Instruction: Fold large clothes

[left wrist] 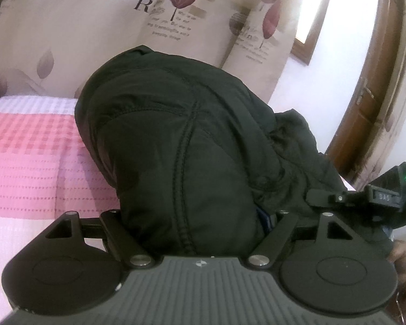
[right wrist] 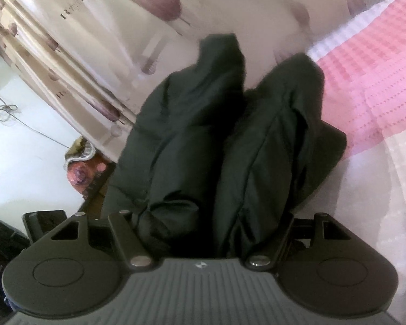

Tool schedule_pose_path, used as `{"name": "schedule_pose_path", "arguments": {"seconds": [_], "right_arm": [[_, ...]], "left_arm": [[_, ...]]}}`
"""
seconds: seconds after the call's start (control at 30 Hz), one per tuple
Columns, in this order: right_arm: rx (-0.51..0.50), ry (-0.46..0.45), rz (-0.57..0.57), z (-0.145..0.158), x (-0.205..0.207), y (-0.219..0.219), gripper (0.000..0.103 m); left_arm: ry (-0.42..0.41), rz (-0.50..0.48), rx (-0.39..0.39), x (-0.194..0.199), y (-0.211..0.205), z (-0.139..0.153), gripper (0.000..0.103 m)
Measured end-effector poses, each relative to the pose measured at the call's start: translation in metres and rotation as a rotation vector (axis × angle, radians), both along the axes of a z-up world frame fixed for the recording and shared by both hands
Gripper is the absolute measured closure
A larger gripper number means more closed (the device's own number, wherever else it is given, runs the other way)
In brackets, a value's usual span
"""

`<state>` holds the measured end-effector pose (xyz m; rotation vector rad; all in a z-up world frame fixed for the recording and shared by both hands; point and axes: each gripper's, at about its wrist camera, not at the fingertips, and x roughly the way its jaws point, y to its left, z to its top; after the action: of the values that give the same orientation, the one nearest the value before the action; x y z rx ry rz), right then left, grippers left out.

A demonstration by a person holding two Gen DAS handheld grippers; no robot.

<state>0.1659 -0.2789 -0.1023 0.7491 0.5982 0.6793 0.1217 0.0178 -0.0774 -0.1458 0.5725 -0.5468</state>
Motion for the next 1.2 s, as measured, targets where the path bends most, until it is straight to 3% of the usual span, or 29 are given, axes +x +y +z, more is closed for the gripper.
{"name": "schedule_pose_path", "arguments": {"seconds": [0.43,0.9,1.03,1.2], "right_arm": [[-0.226,-0.055,-0.029,-0.003,-0.004,0.022,0.023],[-0.266,-0.023,-0.063,-0.009,-0.003,0.027,0.007],[-0.345,-0.110,-0.123,0.023,-0.018,0.021,0.007],[-0.405,-0.337,-0.162,0.093,-0.032,0.026,0.007]], "left_arm": [[0.008,0.039,-0.022,-0.002,0.013,-0.019,0.014],[-0.035,0.060,-0.014,-0.006,0.015,-0.030,0.004],[-0.030,0.073,-0.021,-0.007,0.016,-0.030,0.004],[-0.023,0.072,-0.026,-0.007,0.018,-0.030,0.003]]}}
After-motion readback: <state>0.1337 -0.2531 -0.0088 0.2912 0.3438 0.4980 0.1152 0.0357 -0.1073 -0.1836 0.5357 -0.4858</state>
